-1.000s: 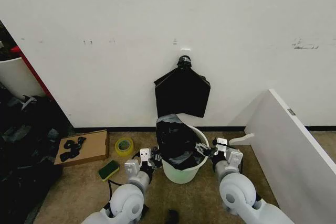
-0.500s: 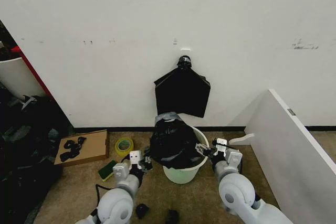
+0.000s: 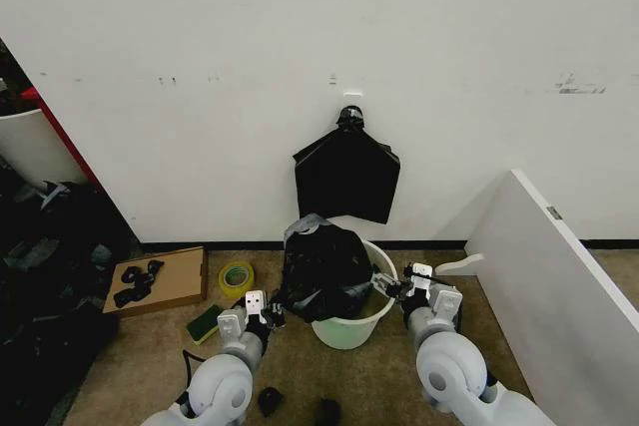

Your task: Place the garbage bag over the trash bin.

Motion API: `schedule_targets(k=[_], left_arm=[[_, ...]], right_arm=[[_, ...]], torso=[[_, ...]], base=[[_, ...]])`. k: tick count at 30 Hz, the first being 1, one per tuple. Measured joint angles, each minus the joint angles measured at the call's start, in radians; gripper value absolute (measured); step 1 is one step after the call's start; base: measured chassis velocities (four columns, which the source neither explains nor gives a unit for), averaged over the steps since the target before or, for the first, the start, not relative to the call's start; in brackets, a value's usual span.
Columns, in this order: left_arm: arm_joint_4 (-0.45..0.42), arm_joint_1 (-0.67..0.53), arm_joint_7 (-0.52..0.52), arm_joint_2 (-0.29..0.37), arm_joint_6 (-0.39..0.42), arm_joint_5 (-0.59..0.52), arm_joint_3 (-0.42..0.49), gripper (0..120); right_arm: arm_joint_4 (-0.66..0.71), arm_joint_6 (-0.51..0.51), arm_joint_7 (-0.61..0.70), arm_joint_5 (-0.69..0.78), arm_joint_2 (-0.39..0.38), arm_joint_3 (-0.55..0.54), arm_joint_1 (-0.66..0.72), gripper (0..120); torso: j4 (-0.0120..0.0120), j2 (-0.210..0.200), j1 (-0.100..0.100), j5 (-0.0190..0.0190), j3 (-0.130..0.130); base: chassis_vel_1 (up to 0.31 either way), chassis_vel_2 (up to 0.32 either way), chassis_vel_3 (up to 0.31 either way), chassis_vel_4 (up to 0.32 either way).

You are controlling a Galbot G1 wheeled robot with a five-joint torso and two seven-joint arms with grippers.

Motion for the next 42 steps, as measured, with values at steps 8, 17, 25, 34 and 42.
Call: schedule_targets(k=[8,17,25,34,42], left_arm=[[-0.084,0.043,-0.020,0.043,0.010,0.006,-0.045,45],[-0.243,0.095,-0.059,0.086,0.073,0.060,-0.086,78],[-0.325,0.030,-0.001,0.154,0.072,0.058,-0.014,100],[-0.235,-0.253,-0.035,0.103,0.161,-0.078,0.183,100],[-0.068,-0.331,-0.203,-0.019,0.235,-0.036,0.286,100]], right_arm=[[-0.003,0.002,-0.004,-0.003,0.000,0.000,0.001,100],[-0.005,0.007,-0.002,-0.015,0.002,0.011,-0.011,100],[-0.007,0.007,0.000,-0.011,-0.001,0.007,0.003,100],[-0.004,0.006,0.012,-0.006,-0.001,0.015,-0.004,100],[-0.003,0.005,0.025,0.011,-0.010,0.041,-0.014,100]], torso=[[0.0000,0.000,0.000,-0.0001,0.000],[0.0000,0.000,0.000,-0.0001,0.000],[-0.0004,0.000,0.000,-0.0001,0.000],[-0.0008,0.000,0.000,-0.0002,0.000],[0.0001,0.000,0.000,0.0001,0.000]], base=[[0.000,0.000,0.000,0.000],[0.000,0.000,0.000,0.000],[0.000,0.000,0.000,0.000],[0.000,0.000,0.000,0.000],[0.000,0.000,0.000,0.000]])
